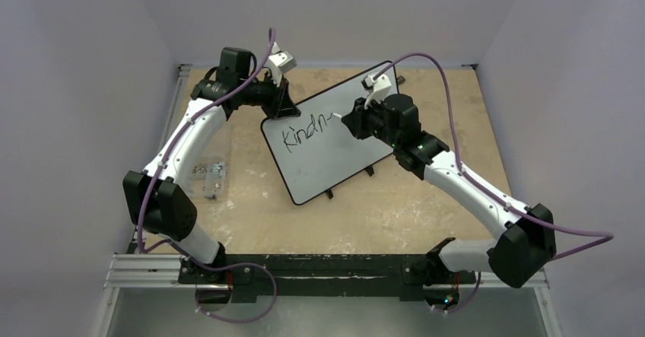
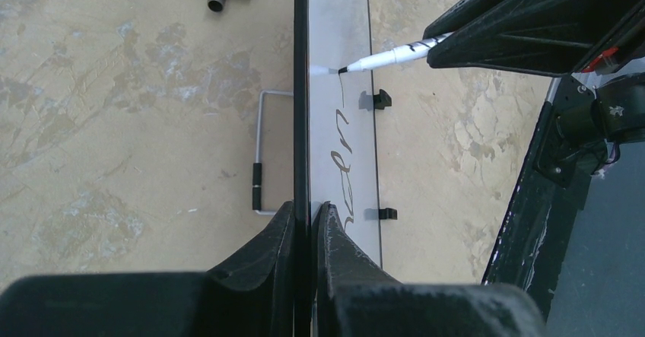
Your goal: Write a sentence on the whiteboard
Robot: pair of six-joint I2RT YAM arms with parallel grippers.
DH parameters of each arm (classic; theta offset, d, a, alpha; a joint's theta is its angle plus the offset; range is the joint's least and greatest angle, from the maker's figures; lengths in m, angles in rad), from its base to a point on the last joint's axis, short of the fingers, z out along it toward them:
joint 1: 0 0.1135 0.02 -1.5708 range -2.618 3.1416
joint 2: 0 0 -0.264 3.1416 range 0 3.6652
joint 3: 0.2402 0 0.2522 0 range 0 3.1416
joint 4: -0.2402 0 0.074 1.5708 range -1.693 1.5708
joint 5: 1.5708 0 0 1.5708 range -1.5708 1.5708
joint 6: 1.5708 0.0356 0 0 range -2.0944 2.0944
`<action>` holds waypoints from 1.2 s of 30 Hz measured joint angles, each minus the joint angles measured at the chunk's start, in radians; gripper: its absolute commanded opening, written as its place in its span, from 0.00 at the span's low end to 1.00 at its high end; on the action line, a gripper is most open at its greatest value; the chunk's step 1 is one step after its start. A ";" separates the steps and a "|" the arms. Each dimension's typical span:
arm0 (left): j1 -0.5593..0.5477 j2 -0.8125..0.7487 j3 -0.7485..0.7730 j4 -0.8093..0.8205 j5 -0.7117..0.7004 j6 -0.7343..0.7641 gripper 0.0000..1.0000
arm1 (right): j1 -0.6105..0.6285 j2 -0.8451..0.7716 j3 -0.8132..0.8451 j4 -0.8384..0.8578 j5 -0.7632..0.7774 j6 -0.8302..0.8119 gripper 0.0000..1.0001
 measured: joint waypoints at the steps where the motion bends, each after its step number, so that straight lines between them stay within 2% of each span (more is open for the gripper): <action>1: 0.000 0.000 0.000 0.000 0.000 0.000 0.00 | -0.002 0.001 0.006 0.000 0.002 0.000 0.00; 18: -0.002 0.000 0.000 0.000 -0.012 0.001 0.00 | -0.005 0.037 0.033 0.009 -0.103 0.000 0.00; 36: -0.002 0.000 0.000 0.000 -0.013 0.005 0.00 | -0.004 0.005 -0.031 -0.010 -0.066 0.005 0.00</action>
